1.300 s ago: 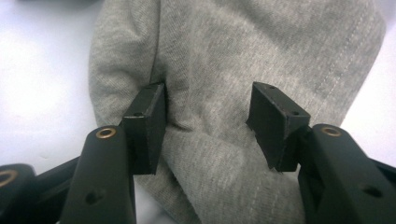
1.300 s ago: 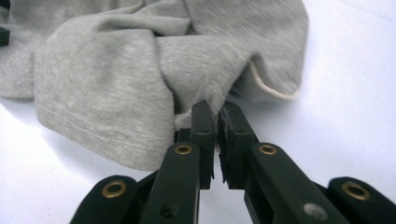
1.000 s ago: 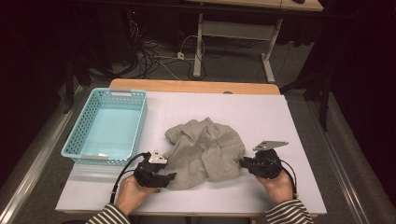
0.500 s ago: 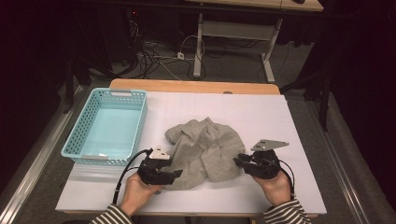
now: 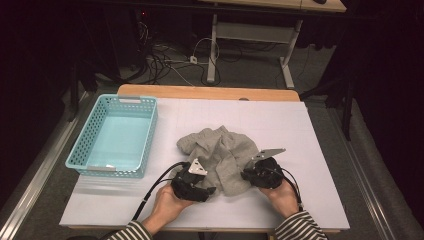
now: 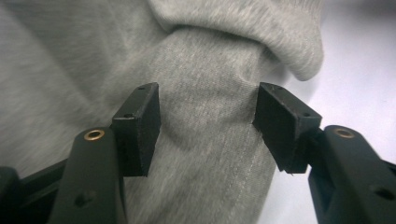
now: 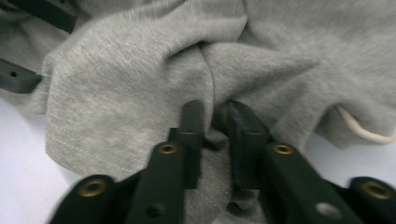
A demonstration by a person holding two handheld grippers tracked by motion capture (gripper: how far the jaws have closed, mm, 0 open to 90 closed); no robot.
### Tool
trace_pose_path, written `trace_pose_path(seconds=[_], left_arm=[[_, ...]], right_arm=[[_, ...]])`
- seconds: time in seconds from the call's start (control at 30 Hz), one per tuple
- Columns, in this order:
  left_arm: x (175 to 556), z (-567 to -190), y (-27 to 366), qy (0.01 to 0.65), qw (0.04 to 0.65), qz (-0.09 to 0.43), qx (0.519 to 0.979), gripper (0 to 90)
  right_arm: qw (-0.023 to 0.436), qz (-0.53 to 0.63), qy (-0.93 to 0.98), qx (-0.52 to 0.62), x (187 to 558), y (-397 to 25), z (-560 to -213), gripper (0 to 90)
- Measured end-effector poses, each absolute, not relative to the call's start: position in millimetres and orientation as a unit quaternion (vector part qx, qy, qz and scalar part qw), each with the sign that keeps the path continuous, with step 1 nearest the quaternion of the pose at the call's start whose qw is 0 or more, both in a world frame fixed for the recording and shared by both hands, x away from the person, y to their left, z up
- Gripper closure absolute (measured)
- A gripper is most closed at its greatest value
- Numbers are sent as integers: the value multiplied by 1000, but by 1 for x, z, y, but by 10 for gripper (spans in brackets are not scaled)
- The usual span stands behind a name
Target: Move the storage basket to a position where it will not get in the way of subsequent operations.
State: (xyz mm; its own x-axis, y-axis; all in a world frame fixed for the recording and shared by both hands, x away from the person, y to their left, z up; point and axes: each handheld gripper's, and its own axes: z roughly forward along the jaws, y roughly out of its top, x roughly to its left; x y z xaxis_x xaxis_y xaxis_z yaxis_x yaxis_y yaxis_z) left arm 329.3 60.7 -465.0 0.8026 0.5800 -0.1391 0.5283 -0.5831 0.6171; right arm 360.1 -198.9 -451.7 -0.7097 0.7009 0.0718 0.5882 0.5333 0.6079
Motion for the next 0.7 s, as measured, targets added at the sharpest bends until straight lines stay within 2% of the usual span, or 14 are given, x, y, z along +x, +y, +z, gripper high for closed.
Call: trace_pose_path(seconds=[0.07, 0.2, 0.3, 0.5, 0.6, 0.7], left_arm=[[332, -468, 61, 309, 328, 26, 893, 546], [331, -465, 65, 309, 329, 8, 892, 793], [327, -461, 72, 304, 330, -3, 894, 819], [315, -439, 100, 297, 325, 16, 898, 822], [311, -436, 121, 311, 327, 34, 892, 821], [312, -443, 139, 337, 337, 16, 879, 818]], right_arm=[[86, 311, 875, 361, 360, -197, -452, 864], [93, 320, 875, 350, 357, -196, -446, 876], [102, 341, 869, 345, 355, -199, -438, 877], [111, 375, 852, 347, 354, -207, -425, 877], [114, 376, 849, 353, 356, -207, -425, 876], [101, 375, 850, 357, 359, -205, -431, 869]])
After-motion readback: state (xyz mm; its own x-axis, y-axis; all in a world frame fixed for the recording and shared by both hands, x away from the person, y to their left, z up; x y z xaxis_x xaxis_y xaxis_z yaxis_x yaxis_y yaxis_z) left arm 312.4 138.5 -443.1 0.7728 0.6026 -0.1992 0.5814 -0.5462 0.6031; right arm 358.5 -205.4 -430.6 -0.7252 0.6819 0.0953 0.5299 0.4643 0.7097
